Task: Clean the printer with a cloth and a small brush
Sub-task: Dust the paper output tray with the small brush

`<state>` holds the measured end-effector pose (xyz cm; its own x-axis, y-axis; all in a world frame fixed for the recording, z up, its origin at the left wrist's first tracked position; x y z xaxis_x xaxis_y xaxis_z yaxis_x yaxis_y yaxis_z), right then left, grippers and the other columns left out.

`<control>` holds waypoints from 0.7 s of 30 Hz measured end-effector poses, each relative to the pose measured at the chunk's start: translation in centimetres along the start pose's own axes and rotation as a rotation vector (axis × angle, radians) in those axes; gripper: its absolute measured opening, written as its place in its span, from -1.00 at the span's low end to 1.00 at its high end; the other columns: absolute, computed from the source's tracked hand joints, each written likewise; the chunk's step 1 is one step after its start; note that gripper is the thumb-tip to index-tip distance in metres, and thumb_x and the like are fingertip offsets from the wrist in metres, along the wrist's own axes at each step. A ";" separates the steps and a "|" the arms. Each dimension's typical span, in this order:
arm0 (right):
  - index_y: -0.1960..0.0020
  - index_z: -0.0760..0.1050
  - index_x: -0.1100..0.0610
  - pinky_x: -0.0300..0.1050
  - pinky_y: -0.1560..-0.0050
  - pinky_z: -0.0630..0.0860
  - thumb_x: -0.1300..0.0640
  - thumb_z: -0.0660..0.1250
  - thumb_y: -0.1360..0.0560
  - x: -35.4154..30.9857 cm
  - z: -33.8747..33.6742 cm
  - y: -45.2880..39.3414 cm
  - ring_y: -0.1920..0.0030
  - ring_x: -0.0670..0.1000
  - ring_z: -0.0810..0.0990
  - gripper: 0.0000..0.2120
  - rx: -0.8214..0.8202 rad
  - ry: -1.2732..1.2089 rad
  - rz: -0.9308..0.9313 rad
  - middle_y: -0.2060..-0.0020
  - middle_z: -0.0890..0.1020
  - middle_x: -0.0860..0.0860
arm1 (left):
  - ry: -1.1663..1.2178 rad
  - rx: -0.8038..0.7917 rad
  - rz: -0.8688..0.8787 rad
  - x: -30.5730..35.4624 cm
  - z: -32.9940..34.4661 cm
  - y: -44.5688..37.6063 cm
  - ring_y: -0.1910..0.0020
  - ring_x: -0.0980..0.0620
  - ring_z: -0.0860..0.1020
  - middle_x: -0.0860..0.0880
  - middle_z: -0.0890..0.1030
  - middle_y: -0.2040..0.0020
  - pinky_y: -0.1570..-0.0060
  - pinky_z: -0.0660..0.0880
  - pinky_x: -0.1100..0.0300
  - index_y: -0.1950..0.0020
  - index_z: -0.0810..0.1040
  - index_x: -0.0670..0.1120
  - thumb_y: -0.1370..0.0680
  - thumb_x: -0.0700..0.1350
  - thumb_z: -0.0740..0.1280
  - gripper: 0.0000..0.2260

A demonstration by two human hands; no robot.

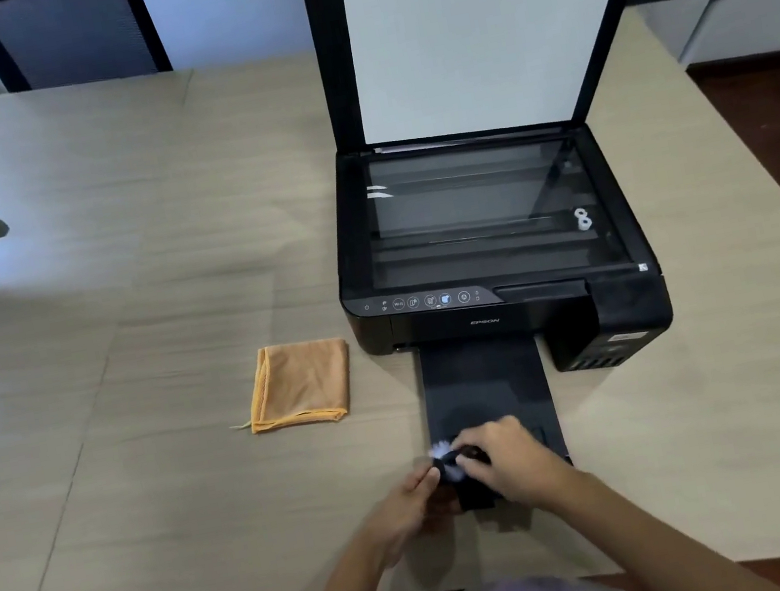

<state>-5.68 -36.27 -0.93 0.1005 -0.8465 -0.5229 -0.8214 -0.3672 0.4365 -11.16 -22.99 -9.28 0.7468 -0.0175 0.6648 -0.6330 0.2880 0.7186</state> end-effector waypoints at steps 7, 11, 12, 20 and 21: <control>0.11 0.57 0.17 0.03 0.17 0.49 0.08 0.25 -0.49 2.1 -5.2 -3.4 0.13 0.28 0.61 -0.81 0.331 0.042 0.127 0.21 0.68 0.22 | 0.004 0.014 -0.058 -0.5 -0.2 0.1 0.05 0.00 0.60 -0.05 0.67 0.08 0.10 0.45 0.16 -0.15 0.57 -0.06 -0.67 0.02 0.15 -0.74; -0.08 0.53 0.16 0.02 0.17 0.49 0.09 0.22 -0.53 -1.9 -3.9 -7.8 0.07 0.25 0.61 -0.78 0.284 0.153 -0.033 0.09 0.65 0.19 | -0.017 0.025 -0.085 -0.2 -0.2 0.0 0.09 0.01 0.65 -0.05 0.69 0.10 0.01 0.47 0.09 -0.13 0.60 -0.06 -0.67 0.03 0.15 -0.73; -0.13 0.52 0.16 0.03 0.15 0.50 0.10 0.21 -0.54 -1.6 -4.4 -8.4 0.04 0.25 0.61 -0.77 0.317 0.197 -0.006 0.05 0.65 0.18 | -0.013 0.021 -0.087 -0.2 -0.2 0.0 0.09 0.02 0.64 -0.05 0.69 0.10 0.03 0.46 0.10 -0.12 0.60 -0.06 -0.67 0.04 0.15 -0.72; -0.10 0.55 0.21 0.07 0.12 0.52 0.04 0.21 -0.57 7.8 -8.6 -2.1 0.04 0.31 0.61 -0.72 0.483 0.175 0.430 0.10 0.66 0.28 | 0.006 -0.015 -0.073 -0.4 -0.1 0.1 0.04 0.01 0.63 -0.09 0.65 0.00 0.11 0.51 0.16 -0.20 0.54 -0.08 -0.67 0.03 0.14 -0.72; -0.12 0.55 0.18 0.07 0.11 0.51 0.07 0.21 -0.56 6.9 -7.8 -1.9 0.03 0.30 0.61 -0.74 0.407 0.214 0.342 0.09 0.67 0.26 | 0.018 -0.026 -0.070 -0.4 -0.1 0.1 0.06 0.02 0.63 -0.09 0.65 0.00 0.16 0.51 0.20 -0.18 0.53 -0.08 -0.67 0.02 0.13 -0.74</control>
<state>0.96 -44.41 0.39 -0.1321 -0.9658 -0.2229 -0.9729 0.0834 0.2155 -11.45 -22.83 -9.48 0.7926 -0.0214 0.6094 -0.5738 0.3119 0.7573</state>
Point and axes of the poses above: each hand's wrist, its own y-axis away from the middle knuckle, its own z-axis out of the palm, x = y × z, the point moved 6 cm from there along -y, towards the middle knuckle
